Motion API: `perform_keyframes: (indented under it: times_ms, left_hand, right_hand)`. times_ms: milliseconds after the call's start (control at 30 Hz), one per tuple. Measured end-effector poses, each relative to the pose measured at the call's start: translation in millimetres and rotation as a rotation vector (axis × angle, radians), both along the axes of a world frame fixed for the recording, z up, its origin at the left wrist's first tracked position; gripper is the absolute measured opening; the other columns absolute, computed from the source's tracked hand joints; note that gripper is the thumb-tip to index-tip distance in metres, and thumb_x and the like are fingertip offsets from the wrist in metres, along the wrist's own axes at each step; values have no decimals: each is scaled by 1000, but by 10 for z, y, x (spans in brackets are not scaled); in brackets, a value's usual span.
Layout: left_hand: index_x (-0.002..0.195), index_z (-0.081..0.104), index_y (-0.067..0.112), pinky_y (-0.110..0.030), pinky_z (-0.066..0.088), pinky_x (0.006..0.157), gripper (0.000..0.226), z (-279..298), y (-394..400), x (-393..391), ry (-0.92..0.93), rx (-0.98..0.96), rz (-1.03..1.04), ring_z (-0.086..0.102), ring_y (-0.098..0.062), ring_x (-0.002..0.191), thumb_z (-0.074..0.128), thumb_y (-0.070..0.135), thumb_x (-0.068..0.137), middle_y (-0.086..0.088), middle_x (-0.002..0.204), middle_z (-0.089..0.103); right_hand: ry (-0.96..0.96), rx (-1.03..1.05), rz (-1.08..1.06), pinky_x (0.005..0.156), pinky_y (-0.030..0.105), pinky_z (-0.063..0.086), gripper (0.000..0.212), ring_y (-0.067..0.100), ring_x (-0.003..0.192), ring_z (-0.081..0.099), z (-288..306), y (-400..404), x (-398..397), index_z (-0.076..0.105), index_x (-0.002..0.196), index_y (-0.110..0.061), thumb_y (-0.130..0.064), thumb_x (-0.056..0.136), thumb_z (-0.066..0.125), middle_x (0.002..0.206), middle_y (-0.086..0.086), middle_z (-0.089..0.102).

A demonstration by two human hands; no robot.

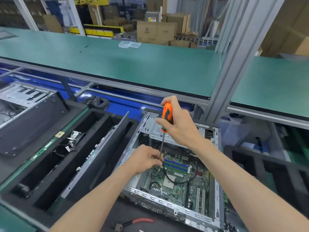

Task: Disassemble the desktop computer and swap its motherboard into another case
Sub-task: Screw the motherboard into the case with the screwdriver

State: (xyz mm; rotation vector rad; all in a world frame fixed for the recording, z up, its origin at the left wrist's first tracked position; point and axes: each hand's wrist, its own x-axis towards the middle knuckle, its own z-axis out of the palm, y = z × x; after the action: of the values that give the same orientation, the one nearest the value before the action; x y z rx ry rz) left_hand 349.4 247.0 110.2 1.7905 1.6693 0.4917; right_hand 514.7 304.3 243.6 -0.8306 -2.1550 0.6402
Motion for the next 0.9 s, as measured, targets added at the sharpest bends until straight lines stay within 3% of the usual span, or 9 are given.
perform_keyframes:
  times_ms: [133, 200, 267, 367, 533, 633, 767, 833, 900]
  left_hand:
    - [85, 74, 39, -18, 44, 75, 7, 46, -78, 21, -110, 28, 55, 63, 8, 83, 77, 33, 83, 33, 83, 68]
    - [85, 74, 35, -25, 49, 77, 2, 75, -138, 38, -138, 47, 77, 65, 3, 84, 73, 33, 85, 26, 85, 71]
    - [85, 74, 31, -33, 52, 82, 6, 91, -209, 61, -124, 84, 99, 65, -3, 86, 69, 35, 87, 17, 85, 73]
    - [85, 75, 26, -34, 48, 94, 5, 80, -303, 74, -114, 142, 142, 60, -3, 99, 71, 29, 88, 13, 94, 71]
    - [75, 76, 6, -28, 43, 100, 11, 88, -395, 70, -52, 251, 152, 56, -8, 111, 78, 13, 83, 9, 102, 74]
    - [71, 76, -2, -22, 37, 103, 18, 114, -389, 49, 32, 211, 144, 51, -7, 116, 78, 12, 83, 6, 115, 72]
    - [95, 78, 2, -17, 39, 99, 17, 178, -417, 58, -63, 74, 212, 53, 2, 111, 79, 10, 80, 38, 102, 64]
    - [103, 76, 12, -19, 44, 96, 28, 197, -433, 38, -148, 26, 260, 62, -4, 104, 82, 8, 76, 34, 109, 64]
    - [107, 70, 39, -23, 48, 94, 48, 202, -468, 4, -219, -2, 291, 67, -3, 97, 83, 7, 73, 19, 112, 68]
  right_hand:
    - [12, -6, 64, 61, 54, 53, 39, 29, 58, 60, 24, 27, -21, 33, 112, -37, -27, 95, 66, 64, 9, 50]
    - [4, -10, 103, 61, 54, 52, 37, 28, 57, 56, 27, 31, -32, 33, 113, -35, -27, 96, 65, 65, 8, 49]
    - [1, -5, 141, 61, 54, 51, 36, 21, 53, 49, 13, 37, -46, 34, 114, -32, -27, 95, 66, 64, 0, 47]
    - [2, 14, 202, 57, 45, 48, 36, 18, 51, 46, -16, 28, -74, 34, 113, -31, -27, 95, 65, 63, -15, 48]
    - [25, 5, 277, 53, 37, 44, 36, 22, 52, 50, -75, 18, -133, 35, 114, -29, -30, 95, 65, 61, 6, 47]
    - [19, 1, 318, 52, 33, 42, 35, 21, 53, 51, -123, 25, -170, 34, 113, -31, -33, 95, 64, 63, 11, 50]
    - [-1, 34, 358, 52, 22, 33, 36, 19, 52, 47, -191, 53, -226, 33, 113, -30, -33, 95, 64, 59, 6, 45]
    - [6, 26, 387, 53, 22, 34, 36, 19, 53, 48, -214, 58, -255, 33, 113, -29, -31, 95, 65, 59, 6, 46]
    - [19, 11, 416, 53, 22, 33, 36, 20, 53, 47, -237, 54, -281, 33, 113, -28, -30, 95, 64, 58, 9, 45]
